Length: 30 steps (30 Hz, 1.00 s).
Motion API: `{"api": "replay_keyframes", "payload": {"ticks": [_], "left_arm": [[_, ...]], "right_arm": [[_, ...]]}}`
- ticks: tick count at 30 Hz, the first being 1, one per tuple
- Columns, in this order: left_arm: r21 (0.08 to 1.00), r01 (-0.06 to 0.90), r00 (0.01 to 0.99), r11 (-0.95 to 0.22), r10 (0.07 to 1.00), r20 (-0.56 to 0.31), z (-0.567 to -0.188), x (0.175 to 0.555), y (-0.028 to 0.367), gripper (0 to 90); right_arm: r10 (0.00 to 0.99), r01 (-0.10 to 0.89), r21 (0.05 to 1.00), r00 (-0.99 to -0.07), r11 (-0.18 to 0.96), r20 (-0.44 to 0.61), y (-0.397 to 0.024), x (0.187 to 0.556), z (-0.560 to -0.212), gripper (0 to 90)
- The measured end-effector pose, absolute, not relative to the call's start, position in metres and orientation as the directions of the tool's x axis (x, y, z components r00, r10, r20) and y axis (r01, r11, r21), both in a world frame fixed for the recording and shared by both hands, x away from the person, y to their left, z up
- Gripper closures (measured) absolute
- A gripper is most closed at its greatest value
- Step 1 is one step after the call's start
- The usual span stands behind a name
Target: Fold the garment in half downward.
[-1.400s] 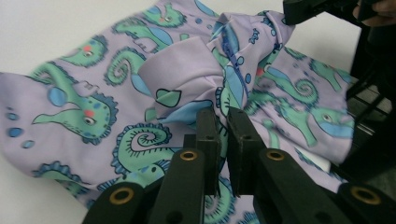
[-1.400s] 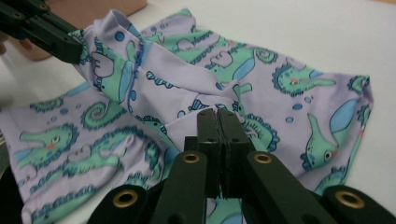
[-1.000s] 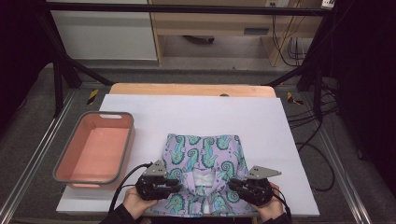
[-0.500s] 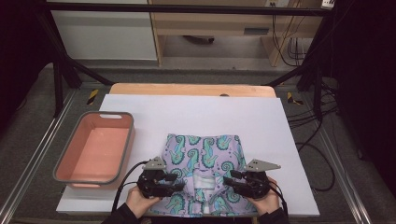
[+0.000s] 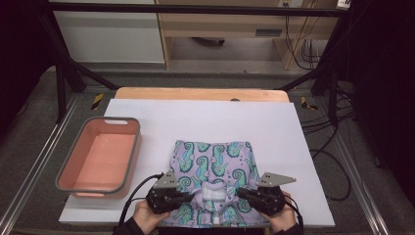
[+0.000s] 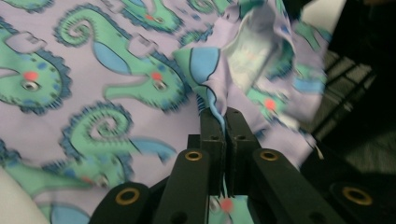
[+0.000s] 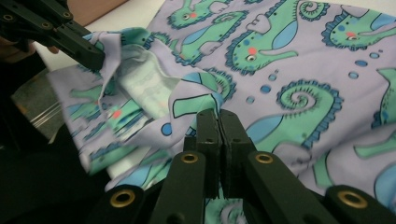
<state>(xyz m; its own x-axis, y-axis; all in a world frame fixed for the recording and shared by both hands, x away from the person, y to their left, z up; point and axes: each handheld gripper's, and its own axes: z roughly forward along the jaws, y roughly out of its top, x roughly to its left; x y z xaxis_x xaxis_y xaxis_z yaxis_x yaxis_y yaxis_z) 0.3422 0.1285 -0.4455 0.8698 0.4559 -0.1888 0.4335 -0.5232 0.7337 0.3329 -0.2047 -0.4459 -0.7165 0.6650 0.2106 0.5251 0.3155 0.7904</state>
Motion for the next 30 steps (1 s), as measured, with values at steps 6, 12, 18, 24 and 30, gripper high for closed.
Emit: {"api": "replay_keyframes", "payload": {"ticks": [6, 12, 18, 24, 30], "left_arm": [[0.713, 0.407, 0.881, -0.57, 0.451, -0.142, -0.452, 0.32, 0.149, 70.6], [0.721, 0.513, 0.788, -0.465, 0.589, -0.181, -0.449, 0.334, 0.162, 46.5], [0.672, 0.585, 0.736, -0.454, 0.646, -0.205, -0.464, 0.346, 0.143, 43.5], [0.659, 0.598, 0.731, -0.457, 0.648, -0.214, -0.472, 0.343, 0.137, 66.5], [0.651, 0.588, 0.742, -0.479, 0.639, -0.2, -0.471, 0.341, 0.137, 87.5]], "right_arm": [[0.644, 0.536, 0.773, -0.731, 0.339, 0.224, -0.216, 0.31, -0.451, 73.8], [0.694, 0.546, 0.8, -0.677, 0.25, 0.245, -0.227, 0.318, -0.448, 56.2], [0.737, 0.603, 0.754, -0.629, 0.26, 0.248, -0.221, 0.33, -0.462, 46.8], [0.755, 0.629, 0.718, -0.616, 0.298, 0.226, -0.213, 0.331, -0.478, 52.0], [0.763, 0.61, 0.719, -0.622, 0.333, 0.175, -0.207, 0.329, -0.481, 86.9]]}}
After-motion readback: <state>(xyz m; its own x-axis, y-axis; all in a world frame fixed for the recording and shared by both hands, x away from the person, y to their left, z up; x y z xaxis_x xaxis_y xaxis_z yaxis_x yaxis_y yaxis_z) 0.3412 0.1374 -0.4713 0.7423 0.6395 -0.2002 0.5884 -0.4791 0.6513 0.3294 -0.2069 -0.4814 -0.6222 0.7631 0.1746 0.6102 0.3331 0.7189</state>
